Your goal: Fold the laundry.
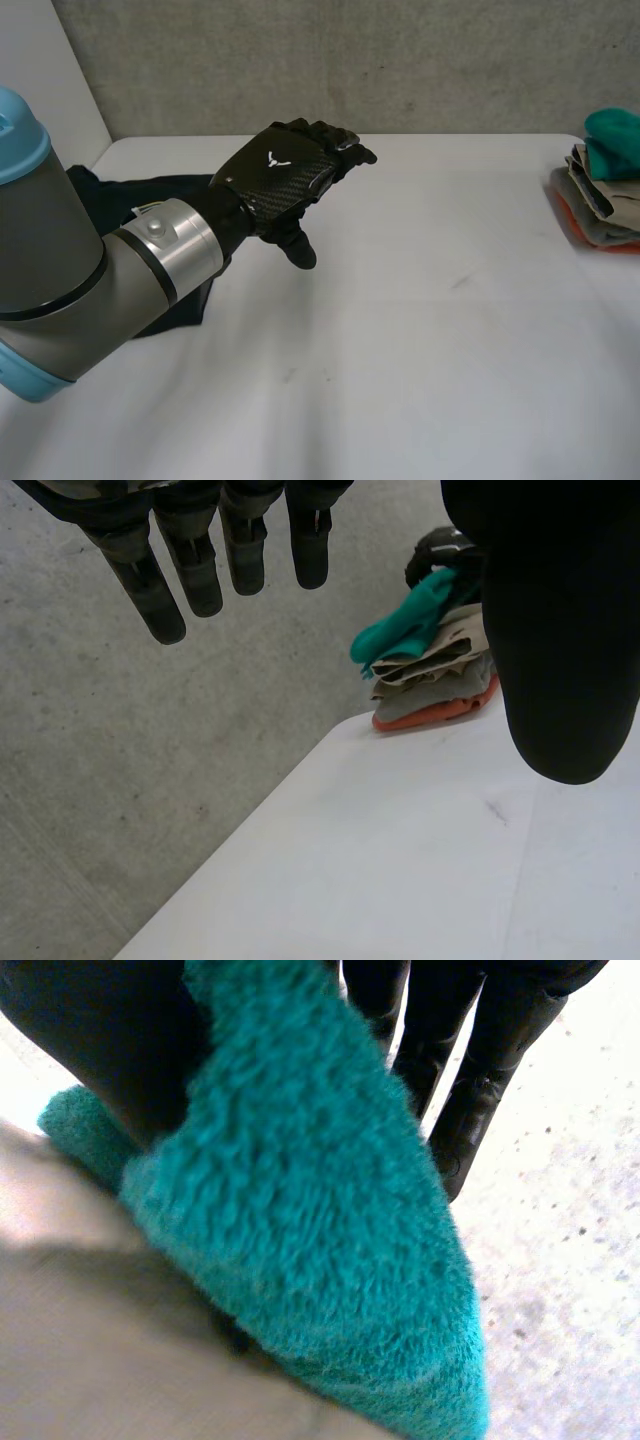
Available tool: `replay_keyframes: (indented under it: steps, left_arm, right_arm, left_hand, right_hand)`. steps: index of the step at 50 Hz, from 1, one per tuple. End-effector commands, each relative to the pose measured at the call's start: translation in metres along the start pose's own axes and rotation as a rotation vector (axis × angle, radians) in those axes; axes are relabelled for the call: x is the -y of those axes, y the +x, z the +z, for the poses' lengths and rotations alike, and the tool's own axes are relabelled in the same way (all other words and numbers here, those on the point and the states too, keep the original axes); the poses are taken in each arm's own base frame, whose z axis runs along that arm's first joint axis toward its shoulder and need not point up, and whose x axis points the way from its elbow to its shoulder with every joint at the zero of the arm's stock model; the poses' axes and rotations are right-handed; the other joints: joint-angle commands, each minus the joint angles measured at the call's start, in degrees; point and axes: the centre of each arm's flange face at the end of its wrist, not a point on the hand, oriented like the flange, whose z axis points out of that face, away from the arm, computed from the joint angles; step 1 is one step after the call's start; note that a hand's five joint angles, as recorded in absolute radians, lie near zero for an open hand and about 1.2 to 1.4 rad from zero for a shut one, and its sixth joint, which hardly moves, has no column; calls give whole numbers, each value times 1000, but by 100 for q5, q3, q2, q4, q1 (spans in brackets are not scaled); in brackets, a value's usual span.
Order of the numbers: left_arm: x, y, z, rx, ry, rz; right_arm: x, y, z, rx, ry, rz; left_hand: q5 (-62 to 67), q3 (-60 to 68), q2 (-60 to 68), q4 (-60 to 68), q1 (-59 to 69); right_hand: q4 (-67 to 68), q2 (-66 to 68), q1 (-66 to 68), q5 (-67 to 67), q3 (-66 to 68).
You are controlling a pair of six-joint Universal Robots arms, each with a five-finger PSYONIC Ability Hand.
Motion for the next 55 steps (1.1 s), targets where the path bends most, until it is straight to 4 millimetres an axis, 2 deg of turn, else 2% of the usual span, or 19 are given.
replay_keyframes:
  steps: [1, 5, 8, 14, 20, 24, 29, 32, 35, 36, 39, 40, 43, 47, 48, 50, 51, 54, 55]
  left_arm:
    - [0, 1, 0, -3, 1, -1]
    - [3, 3, -1, -7, 8, 2]
    - [6, 3, -2, -6, 14, 0]
    - [7, 4, -3, -6, 17, -11]
    - [9, 4, -4, -5, 23, -8]
    - [10, 3, -4, -4, 25, -7]
    - [15, 3, -6, -1, 39, -1]
    - [17, 2, -7, 2, 42, 0]
    - [19, 1, -7, 5, 49, 4]
    - [20, 1, -8, 7, 51, 5]
    - [24, -1, -9, 14, 65, 12]
    - [26, -2, -10, 17, 70, 15]
    - [29, -7, -10, 36, 79, 23]
    - [27, -31, -10, 137, 76, 36]
    - [25, -44, -10, 200, 71, 44]
    - [21, -60, -10, 275, 63, 54]
    - [18, -77, -11, 353, 65, 64]
    - [4, -112, -11, 478, 52, 81]
    - [-15, -139, -11, 550, 22, 96]
  right_arm:
    - [-17, -6, -7, -16, -32, 16]
    - [-7, 1, -8, -80, -32, 12]
    - [19, 18, -14, -157, -27, -18]
    - [59, 35, -37, -294, -85, 9]
    - [79, 50, -73, -379, -204, 11]
    - [85, 57, -93, -420, -320, -85]
    - [97, 94, -121, -604, -537, -415]
    - [116, 119, -122, -767, -607, -625]
    - [133, 117, -98, -828, -538, -684]
    - [144, 103, -72, -816, -435, -678]
    - [166, 80, -43, -792, -268, -647]
    - [187, 64, -30, -778, -161, -620]
    - [214, 36, -19, -744, -27, -564]
    - [240, -39, 4, -564, 150, -396]
    - [242, -75, 10, -460, 183, -317]
    - [241, -118, 13, -334, 194, -243]
    - [237, -154, 13, -220, 188, -197]
    - [227, -214, 3, -21, 150, -121]
    - [220, -247, -6, 84, 114, -87]
  left_hand:
    - [-46, -8, -15, -1, -86]
    - [-46, -8, -15, -1, -86]
    - [-46, -8, -15, -1, -86]
    - [-46, -8, -15, -1, -86]
    - [-46, -8, -15, -1, -86]
    - [-46, -8, -15, -1, -86]
    - [-63, -25, -32, -18, -103]
    - [-63, -25, -32, -18, -103]
    - [-80, -42, -49, -35, -120]
    - [-80, -42, -49, -35, -120]
    - [-80, -42, -49, -35, -120]
    - [-80, -42, -49, -35, -120]
    - [-80, -42, -49, -35, -120]
    - [-96, -58, -65, -52, -136]
    - [-80, -42, -49, -35, -120]
    - [-96, -58, -65, -52, -136]
    - [-130, -92, -99, -85, -170]
    - [-180, -143, -149, -136, -220]
    - [-180, -143, -150, -136, -221]
  right_hand:
    - [-5791, -5690, -4369, -5665, -5826]
    - [-5791, -5690, -4369, -5665, -5826]
    - [-5791, -5690, -4369, -5665, -5826]
    - [-5791, -5690, -4369, -5665, -5826]
    - [-5791, -5690, -4369, -5665, -5826]
    - [-5791, -5690, -4369, -5665, -5826]
    - [-5791, -5690, -4369, -5665, -5826]
    - [-5791, -5690, -4369, -5665, -5826]
    - [-5791, -5690, -4369, -5665, -5826]
    - [-5791, -5690, -4369, -5665, -5826]
    - [-5791, -5690, -4369, -5665, -5826]
    - [-5791, -5690, -4369, -5665, -5826]
    - [-5791, -5690, -4369, -5665, -5826]
    - [-5791, -5690, -4369, -5665, -5826]
    - [-5791, -5690, -4369, -5665, -5826]
    - [-5791, -5690, -4369, -5665, -5826]
    - [-5791, -5690, -4369, -5665, -5826]
    - [-5791, -5690, -4369, -5665, -5826]
    - [-5791, -5690, -4369, -5665, -5826]
